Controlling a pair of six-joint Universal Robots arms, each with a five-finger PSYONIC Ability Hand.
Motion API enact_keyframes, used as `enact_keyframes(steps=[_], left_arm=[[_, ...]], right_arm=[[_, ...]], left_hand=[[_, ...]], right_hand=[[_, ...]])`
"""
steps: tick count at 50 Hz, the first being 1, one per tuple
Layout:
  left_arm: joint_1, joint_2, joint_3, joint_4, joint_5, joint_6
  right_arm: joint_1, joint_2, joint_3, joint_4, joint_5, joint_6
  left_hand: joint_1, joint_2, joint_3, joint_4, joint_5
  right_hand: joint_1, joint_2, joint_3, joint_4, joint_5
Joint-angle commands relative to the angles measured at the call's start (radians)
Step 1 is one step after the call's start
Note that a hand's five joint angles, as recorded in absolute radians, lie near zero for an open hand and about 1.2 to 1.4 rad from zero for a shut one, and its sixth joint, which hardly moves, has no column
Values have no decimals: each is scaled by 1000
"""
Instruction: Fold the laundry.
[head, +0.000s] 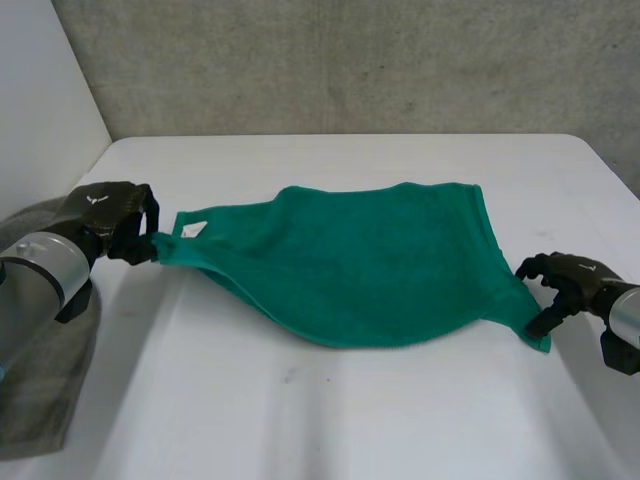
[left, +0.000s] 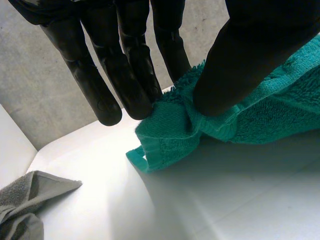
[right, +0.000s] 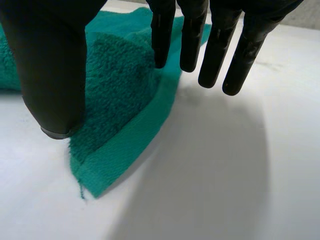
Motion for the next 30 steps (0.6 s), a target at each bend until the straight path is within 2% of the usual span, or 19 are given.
enact_keyframes(steps=[1, 2, 6, 12, 16, 17, 22, 25, 30], left_arm=[[1, 0, -3, 0, 0, 0], [1, 0, -3, 0, 0, 0], [1, 0, -3, 0, 0, 0], [1, 45, 2, -8, 0, 3], [3, 106, 10, -35, 2, 9], [4, 120, 13, -44, 2, 11], [39, 201, 42, -141, 20, 23], [56, 220, 47, -192, 43, 38], [72, 221, 30, -282, 101, 127]], right_arm=[[24, 39, -19, 3, 0, 3], [27, 45, -22, 3, 0, 3], [35, 58, -48, 0, 9, 0], [30, -7, -100, 7, 12, -37], [24, -141, -121, 59, 6, -127], [25, -208, -135, 107, 6, -188], [24, -374, -199, 279, 0, -381], [22, -425, -248, 375, 13, -480], [28, -425, -312, 539, 13, -568]], left_hand=[[300, 219, 204, 198, 262], [300, 219, 204, 198, 262], [300, 219, 204, 198, 262], [300, 219, 204, 198, 262], [300, 219, 204, 198, 262], [300, 219, 204, 198, 262], [300, 219, 204, 198, 262], [300, 219, 204, 198, 262], [300, 219, 204, 198, 262]], right_hand=[[186, 123, 124, 127, 142], [242, 179, 180, 182, 197], [996, 933, 935, 937, 952], [999, 935, 937, 939, 954], [999, 935, 937, 939, 954], [999, 935, 937, 939, 954], [999, 935, 937, 939, 954], [999, 935, 937, 939, 954], [999, 935, 937, 939, 954]])
